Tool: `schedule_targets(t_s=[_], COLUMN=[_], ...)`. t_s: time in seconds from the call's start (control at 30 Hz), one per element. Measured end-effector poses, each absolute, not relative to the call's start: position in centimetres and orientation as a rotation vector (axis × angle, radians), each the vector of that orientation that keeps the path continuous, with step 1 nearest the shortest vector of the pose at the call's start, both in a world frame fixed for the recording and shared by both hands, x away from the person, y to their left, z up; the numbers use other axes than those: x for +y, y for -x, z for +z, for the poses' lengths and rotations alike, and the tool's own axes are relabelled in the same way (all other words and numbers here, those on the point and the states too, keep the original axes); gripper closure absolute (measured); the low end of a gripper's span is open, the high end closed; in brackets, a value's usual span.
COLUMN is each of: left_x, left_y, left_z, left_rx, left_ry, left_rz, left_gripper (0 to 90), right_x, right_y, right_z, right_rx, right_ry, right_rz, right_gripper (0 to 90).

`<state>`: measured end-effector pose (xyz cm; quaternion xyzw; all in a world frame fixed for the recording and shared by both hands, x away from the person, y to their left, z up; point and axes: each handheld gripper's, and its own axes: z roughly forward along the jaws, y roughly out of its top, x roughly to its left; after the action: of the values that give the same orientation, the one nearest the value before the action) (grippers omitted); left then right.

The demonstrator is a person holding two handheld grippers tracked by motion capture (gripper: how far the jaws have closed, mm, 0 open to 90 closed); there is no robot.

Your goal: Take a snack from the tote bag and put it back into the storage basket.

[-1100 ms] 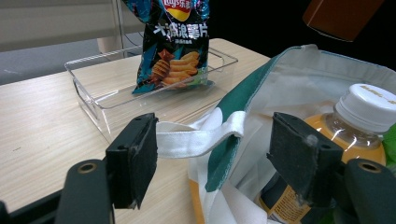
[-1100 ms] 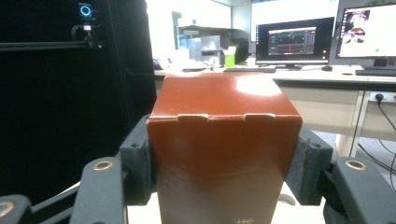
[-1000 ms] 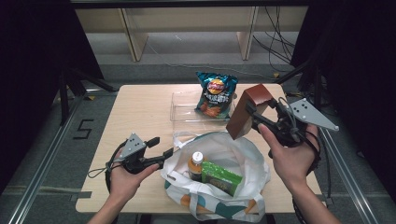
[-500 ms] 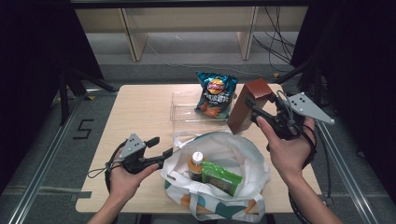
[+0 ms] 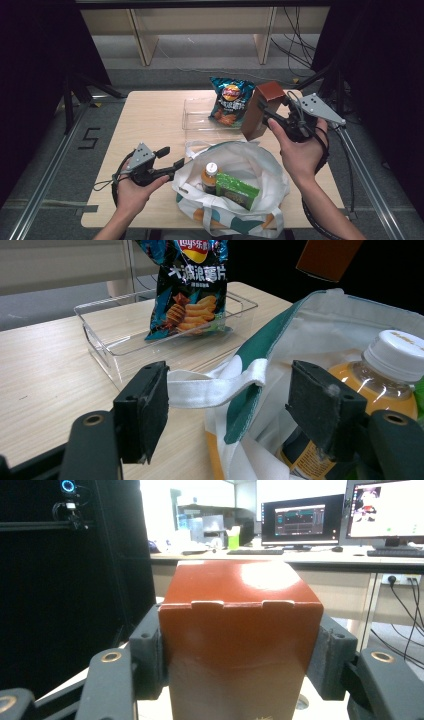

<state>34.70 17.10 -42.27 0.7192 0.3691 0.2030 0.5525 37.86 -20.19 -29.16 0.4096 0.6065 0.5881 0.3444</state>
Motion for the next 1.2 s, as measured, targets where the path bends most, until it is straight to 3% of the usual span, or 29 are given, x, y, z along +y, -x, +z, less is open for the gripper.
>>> schedule_targets(t_s=[1.2], left_x=[17.5], left_y=[-34.6], left_z=[-42.4], left_rx=[0.894], left_ry=[-1.694], left_rz=[0.480], left_gripper=[32.0], right_x=[-19.4], right_y=[-41.9], right_z=[-30.3], right_rx=[1.555], right_ry=[-1.122], right_rz=[1.481], right_gripper=[39.1])
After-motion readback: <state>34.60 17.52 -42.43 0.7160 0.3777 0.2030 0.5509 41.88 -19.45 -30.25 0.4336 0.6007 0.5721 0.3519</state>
